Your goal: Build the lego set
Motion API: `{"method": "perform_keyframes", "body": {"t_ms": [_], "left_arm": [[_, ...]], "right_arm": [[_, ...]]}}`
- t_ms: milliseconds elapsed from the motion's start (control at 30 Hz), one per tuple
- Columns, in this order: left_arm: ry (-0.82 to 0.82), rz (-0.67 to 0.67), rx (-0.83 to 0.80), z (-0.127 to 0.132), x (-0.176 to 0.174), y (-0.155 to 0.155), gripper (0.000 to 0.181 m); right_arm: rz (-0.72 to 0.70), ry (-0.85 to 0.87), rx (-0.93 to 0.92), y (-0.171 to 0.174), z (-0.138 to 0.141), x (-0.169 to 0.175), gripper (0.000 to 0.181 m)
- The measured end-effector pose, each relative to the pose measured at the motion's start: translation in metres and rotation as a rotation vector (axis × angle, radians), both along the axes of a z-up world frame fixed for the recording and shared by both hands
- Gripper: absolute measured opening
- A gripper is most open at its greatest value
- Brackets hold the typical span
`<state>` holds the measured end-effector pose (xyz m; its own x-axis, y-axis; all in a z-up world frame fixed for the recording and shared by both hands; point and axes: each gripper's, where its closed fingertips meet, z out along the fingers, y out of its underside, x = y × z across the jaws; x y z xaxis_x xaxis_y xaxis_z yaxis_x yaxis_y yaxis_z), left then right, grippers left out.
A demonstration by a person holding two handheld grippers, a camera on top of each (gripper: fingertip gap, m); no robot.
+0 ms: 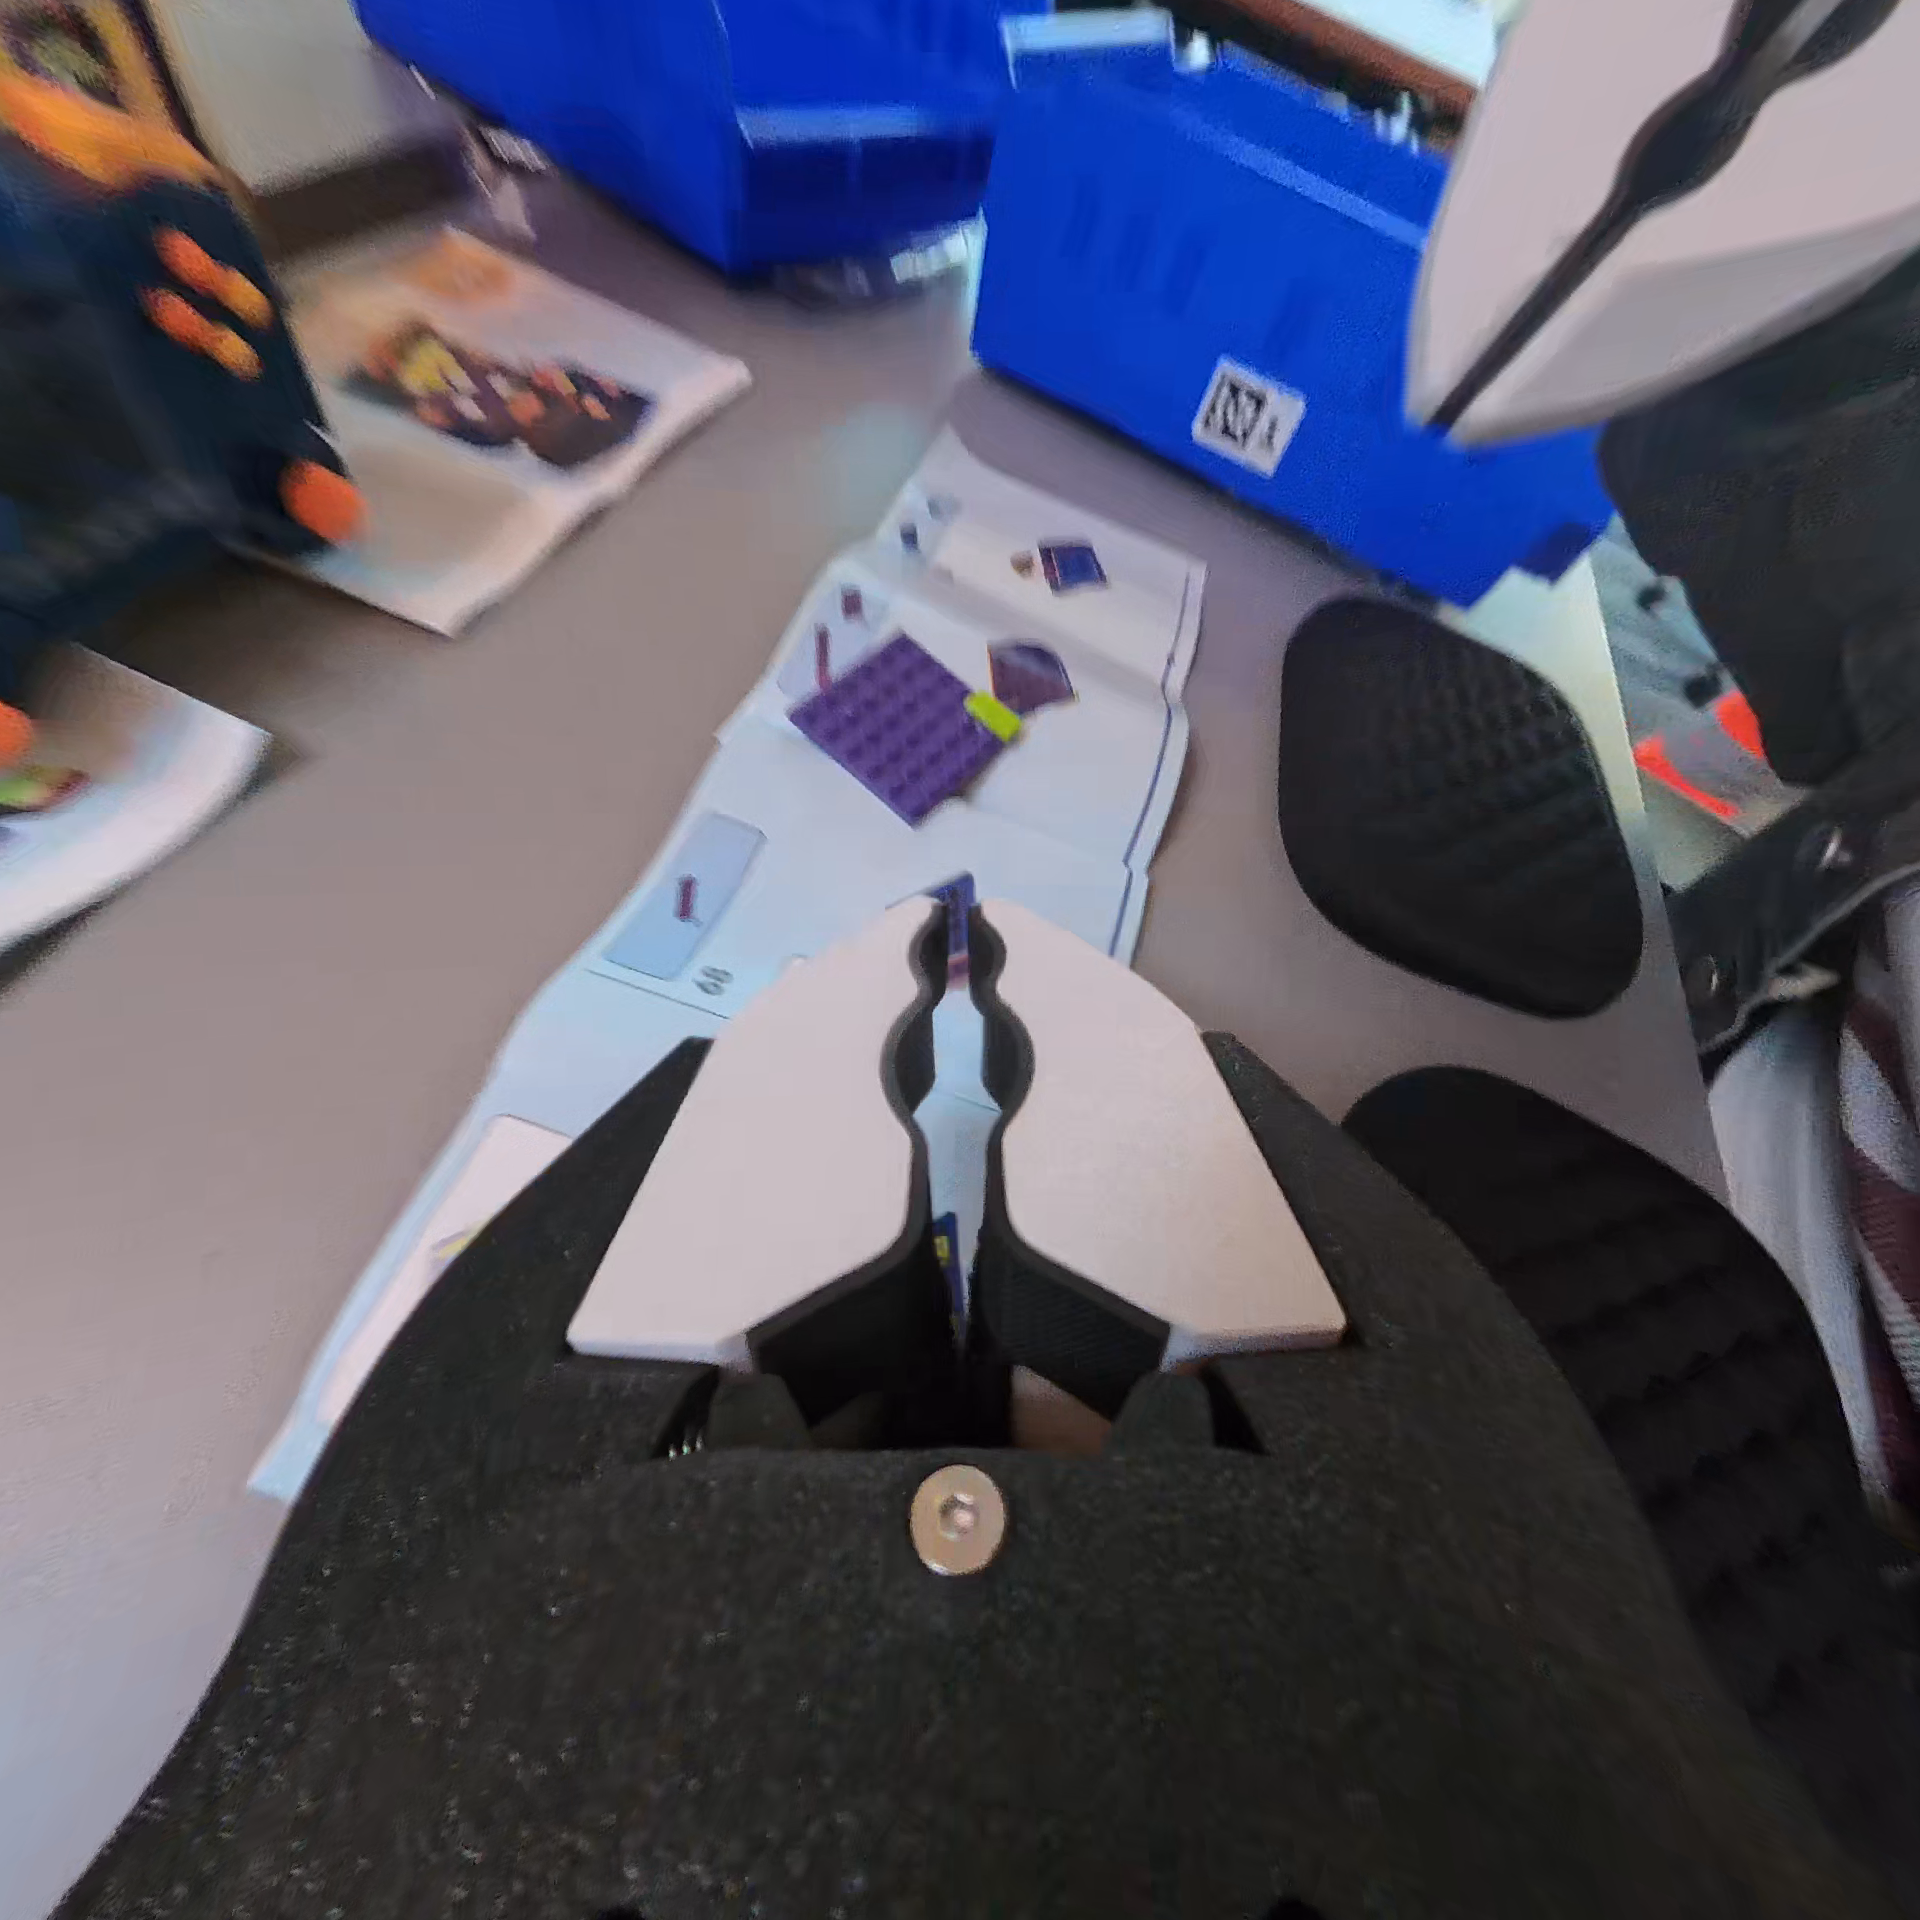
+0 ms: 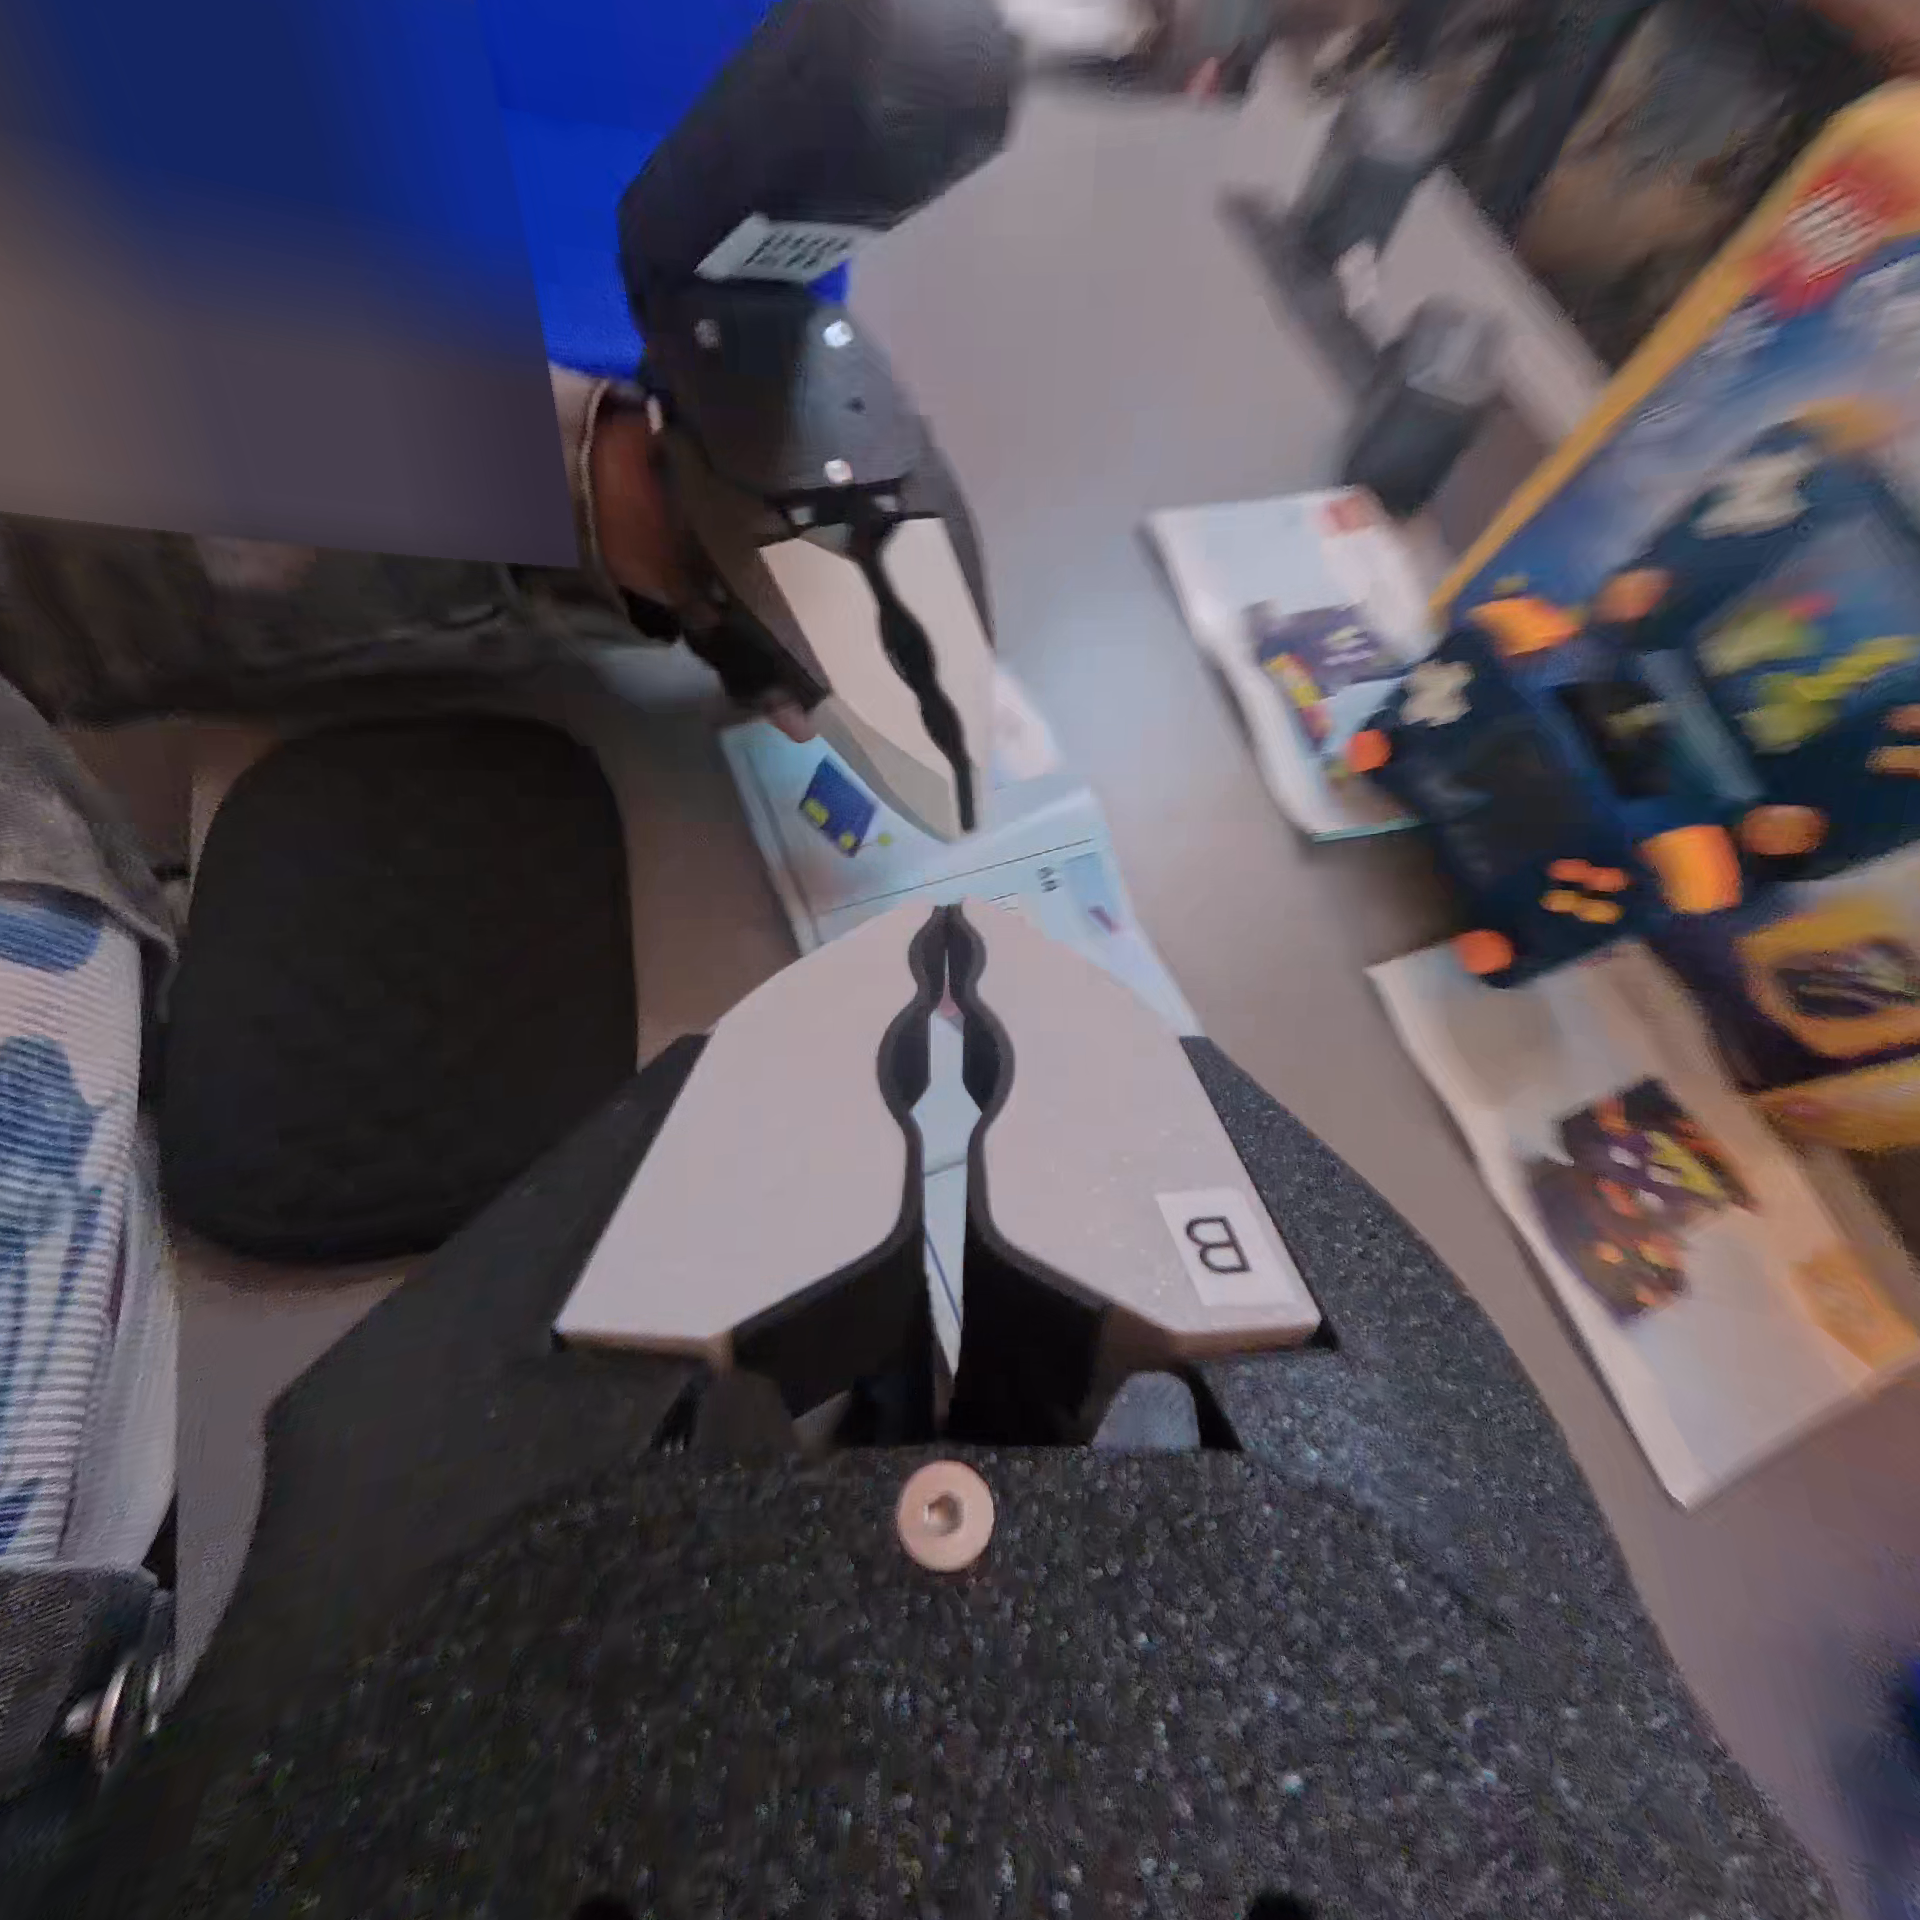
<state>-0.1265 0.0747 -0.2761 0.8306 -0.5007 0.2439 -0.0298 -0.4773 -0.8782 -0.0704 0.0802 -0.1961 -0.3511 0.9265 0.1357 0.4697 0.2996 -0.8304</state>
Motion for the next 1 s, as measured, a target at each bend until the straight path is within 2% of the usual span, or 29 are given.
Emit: {"method": "perform_keyframes", "body": {"t_ms": [67,133,267,400,433,467,567,600,667,767,867,1000], "left_arm": [[0.004,0.070,0.103,0.021,-0.015,0.000,0.007],[0.007,0.182,0.211,0.039,-0.033,-0.002,0.010],[-0.031,0.341,0.338,0.059,-0.050,-0.017,0.018],[-0.095,0.401,0.401,0.066,-0.045,-0.035,0.027],[-0.103,0.410,0.403,0.065,-0.044,-0.039,0.031],[-0.106,0.422,0.407,0.065,-0.043,-0.043,0.039],[-0.098,0.474,0.449,0.066,-0.045,-0.048,0.092],[-0.078,0.486,0.431,0.062,-0.043,-0.048,0.106],[0.004,0.427,0.290,0.046,-0.029,-0.044,0.112],[0.096,0.312,0.048,0.017,0.007,-0.023,0.097],[0.232,0.254,-0.077,-0.010,0.031,0.011,0.093],[0.297,0.203,-0.209,-0.035,0.047,0.054,0.090]], "right_arm": [[-0.056,0.146,-0.031,0.008,0.025,0.021,0.000],[-0.101,0.249,-0.092,0.011,0.038,0.044,0.000],[-0.203,0.333,-0.160,0.021,0.035,0.083,0.000],[-0.243,0.410,-0.183,0.025,0.030,0.109,0.000],[-0.247,0.434,-0.195,0.025,0.030,0.113,0.011],[-0.247,0.459,-0.214,0.024,0.032,0.117,0.032],[-0.250,0.512,-0.256,0.025,0.036,0.123,0.058],[-0.255,0.533,-0.252,0.026,0.038,0.125,0.065],[-0.261,0.565,-0.231,0.026,0.041,0.126,0.068],[-0.272,0.572,-0.207,0.027,0.040,0.125,0.067],[-0.253,0.563,-0.202,0.022,0.034,0.120,0.066],[-0.254,0.553,-0.178,0.018,0.029,0.121,0.066]]}}
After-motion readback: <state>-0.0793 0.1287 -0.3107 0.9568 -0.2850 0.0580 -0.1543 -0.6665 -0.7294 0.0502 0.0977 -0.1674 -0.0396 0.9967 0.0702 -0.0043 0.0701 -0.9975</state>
